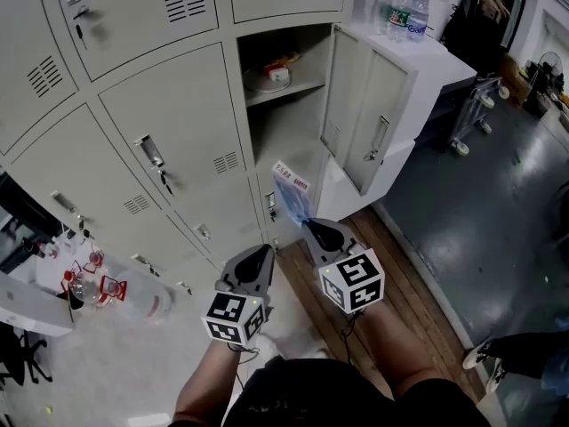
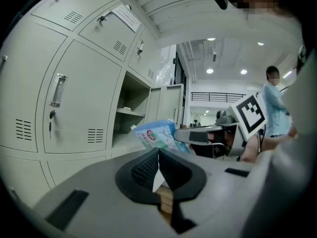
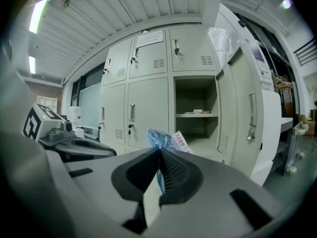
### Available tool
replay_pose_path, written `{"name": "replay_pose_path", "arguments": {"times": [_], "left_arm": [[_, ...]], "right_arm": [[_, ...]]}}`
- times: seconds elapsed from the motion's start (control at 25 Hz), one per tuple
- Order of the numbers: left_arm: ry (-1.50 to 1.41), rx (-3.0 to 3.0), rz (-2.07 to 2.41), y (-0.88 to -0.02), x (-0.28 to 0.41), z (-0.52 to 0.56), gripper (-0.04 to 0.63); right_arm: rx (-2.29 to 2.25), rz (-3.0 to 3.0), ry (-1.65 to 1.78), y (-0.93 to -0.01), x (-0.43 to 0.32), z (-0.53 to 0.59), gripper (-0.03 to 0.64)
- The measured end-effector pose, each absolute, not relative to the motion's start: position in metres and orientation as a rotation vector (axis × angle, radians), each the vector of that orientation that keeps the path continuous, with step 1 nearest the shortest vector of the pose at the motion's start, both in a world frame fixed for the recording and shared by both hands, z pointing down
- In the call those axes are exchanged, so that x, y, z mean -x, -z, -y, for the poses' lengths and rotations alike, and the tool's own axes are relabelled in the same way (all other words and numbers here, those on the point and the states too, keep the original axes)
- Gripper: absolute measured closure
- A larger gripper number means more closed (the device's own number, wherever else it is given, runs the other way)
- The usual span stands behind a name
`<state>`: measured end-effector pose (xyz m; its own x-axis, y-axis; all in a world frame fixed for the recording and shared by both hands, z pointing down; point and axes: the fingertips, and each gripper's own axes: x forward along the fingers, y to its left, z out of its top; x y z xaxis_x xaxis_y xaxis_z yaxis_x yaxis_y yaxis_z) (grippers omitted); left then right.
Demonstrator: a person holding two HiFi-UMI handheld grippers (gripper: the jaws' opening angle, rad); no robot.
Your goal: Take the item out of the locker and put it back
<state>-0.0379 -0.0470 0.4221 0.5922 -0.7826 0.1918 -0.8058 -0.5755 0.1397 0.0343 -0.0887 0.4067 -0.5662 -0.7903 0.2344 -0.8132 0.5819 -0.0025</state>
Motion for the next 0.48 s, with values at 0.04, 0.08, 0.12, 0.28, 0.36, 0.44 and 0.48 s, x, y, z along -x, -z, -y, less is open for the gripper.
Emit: {"name": "replay_pose_path", "arguments": {"times": [0.04, 0.08, 0.12, 0.28, 0.36, 0.44, 0.48], "left_arm": [[-0.158, -2.614, 1.308, -0.422, 0.042, 0.053, 0.589], [-0.155, -2.62, 1.296, -0.422, 0.045, 0.058, 0.589], [-0.153, -2.627, 1.282, -0.422, 0.048, 0.064, 0.589], [-0.158, -2.662, 1.218, -0.423, 0.059, 0.084, 0.589], [-0.16, -2.675, 1.193, -0.423, 0.065, 0.093, 0.589], [-0.166, -2.691, 1.169, -0.423, 0.07, 0.101, 0.589], [-0.171, -2.699, 1.156, -0.424, 0.071, 0.104, 0.589]], "right_arm": [[-1.349, 2.596, -0.161, -0.407, -0.031, 0.095, 0.609], [-1.36, 2.588, -0.161, -0.407, -0.028, 0.1, 0.609], [-1.371, 2.579, -0.161, -0.407, -0.024, 0.106, 0.609], [-1.42, 2.546, -0.15, -0.404, -0.012, 0.129, 0.609], [-1.441, 2.531, -0.137, -0.403, -0.006, 0.141, 0.609], [-1.461, 2.516, -0.124, -0.402, -0.001, 0.152, 0.609], [-1.471, 2.508, -0.118, -0.401, 0.0, 0.157, 0.609]]}}
